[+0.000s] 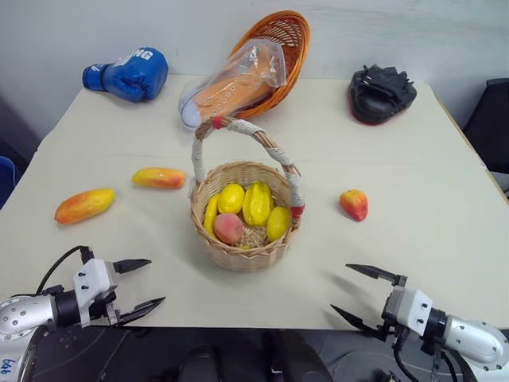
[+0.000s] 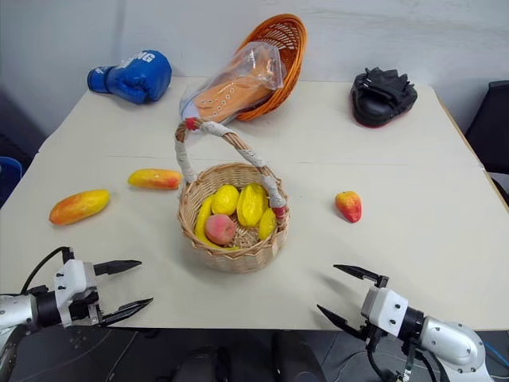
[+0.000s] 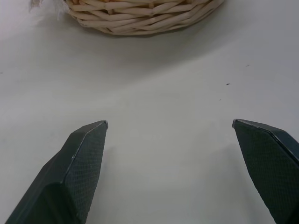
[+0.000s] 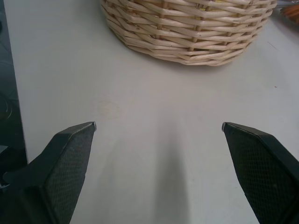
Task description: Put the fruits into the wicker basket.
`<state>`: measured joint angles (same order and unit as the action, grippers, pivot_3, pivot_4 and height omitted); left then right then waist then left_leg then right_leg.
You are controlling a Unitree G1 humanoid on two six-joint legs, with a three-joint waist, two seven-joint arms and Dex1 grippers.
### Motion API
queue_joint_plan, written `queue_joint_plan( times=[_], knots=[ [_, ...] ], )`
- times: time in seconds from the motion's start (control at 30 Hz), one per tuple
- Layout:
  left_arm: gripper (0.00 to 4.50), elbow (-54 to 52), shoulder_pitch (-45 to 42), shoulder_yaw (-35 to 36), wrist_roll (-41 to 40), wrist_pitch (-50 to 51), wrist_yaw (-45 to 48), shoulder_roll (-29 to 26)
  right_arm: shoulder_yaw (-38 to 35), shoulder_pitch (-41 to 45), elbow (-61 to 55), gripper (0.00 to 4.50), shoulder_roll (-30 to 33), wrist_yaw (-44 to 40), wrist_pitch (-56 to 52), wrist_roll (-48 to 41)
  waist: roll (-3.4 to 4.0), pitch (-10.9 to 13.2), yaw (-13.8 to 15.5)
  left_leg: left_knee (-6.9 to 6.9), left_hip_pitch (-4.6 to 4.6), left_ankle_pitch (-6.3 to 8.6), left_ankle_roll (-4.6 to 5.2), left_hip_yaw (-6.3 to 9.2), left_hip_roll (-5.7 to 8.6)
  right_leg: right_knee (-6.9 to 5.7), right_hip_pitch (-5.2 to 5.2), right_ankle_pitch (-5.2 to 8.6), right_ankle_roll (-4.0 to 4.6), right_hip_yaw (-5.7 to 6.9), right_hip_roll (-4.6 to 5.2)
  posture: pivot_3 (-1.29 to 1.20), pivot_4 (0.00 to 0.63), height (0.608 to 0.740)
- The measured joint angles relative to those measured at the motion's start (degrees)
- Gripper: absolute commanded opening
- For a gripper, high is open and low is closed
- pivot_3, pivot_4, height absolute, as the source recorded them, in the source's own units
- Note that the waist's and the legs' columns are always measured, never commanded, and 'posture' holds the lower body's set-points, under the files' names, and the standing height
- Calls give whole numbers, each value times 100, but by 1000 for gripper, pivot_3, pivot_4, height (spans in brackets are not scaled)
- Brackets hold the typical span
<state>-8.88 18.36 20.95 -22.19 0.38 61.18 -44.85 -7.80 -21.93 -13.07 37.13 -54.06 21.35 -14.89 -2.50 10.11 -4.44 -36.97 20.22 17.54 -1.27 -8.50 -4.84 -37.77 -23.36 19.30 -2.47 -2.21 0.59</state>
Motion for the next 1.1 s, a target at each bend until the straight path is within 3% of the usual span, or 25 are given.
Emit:
queue_joint_plan(
  times=[0.33, 0.57, 0.73, 0.9, 0.97, 1.03, 1.1],
  knots=[
    [4500, -71, -205, 156, -502, 472, -34, 21, 80, 215, 7, 4470, -319, 36, 50, -368, 0, 0, 6, -2, 1, 0, 0, 2, -2, -4, 1, -1, -1, 2, 0, 0, 150, 740],
    [4500, -250, 106, 958, -860, 838, -588, 392, 113, 812, -808, 4470, -511, 348, -736, -1343, 2, 2, -62, -3, 0, 1, -4, 0, -8, -11, -3, -1, -2, -1, -8, 0, 150, 740],
    [4500, 614, 735, 2193, -880, 785, -736, 416, 104, 1292, -1441, 4470, -527, 540, -917, -1559, -4, -2, -10, -1, 2, 2, -8, 10, -8, -5, -8, 6, 8, 11, -8, 0, 150, 740],
    [4500, 2155, 917, 3098, -999, 1019, -857, 270, 530, 1627, -2080, 4470, -611, 671, -1159, -1525, -30, -17, -4, -5, 6, 3, -6, 10, -7, -5, -11, 7, 11, 15, 2, 0, 150, 740],
    [4500, 2407, 862, 3265, -1045, 1150, -857, 139, 521, 1925, -2124, 4470, -653, 871, -1267, -1521, -38, -22, -2, -4, 6, 10, -18, 11, -6, -5, -11, 10, 21, 19, 10, 0, 150, 740],
    [4500, 2429, 712, 3284, -1126, 1255, -840, 55, 537, 2064, -2194, 4470, -642, 954, -1464, -1536, -59, -35, 43, -2, 6, 18, -32, 18, -5, -2, -6, 58, 109, 28, 18, 0, 150, 740],
    [4500, 2302, 490, 3152, -1142, 1408, -843, -4, 614, 2050, -2306, 4470, -602, 968, -1675, -1570, -72, -44, 92, 0, 8, 21, -35, 17, -5, -2, -5, 58, 108, 33, 22, 0, 150, 740]
  ],
)
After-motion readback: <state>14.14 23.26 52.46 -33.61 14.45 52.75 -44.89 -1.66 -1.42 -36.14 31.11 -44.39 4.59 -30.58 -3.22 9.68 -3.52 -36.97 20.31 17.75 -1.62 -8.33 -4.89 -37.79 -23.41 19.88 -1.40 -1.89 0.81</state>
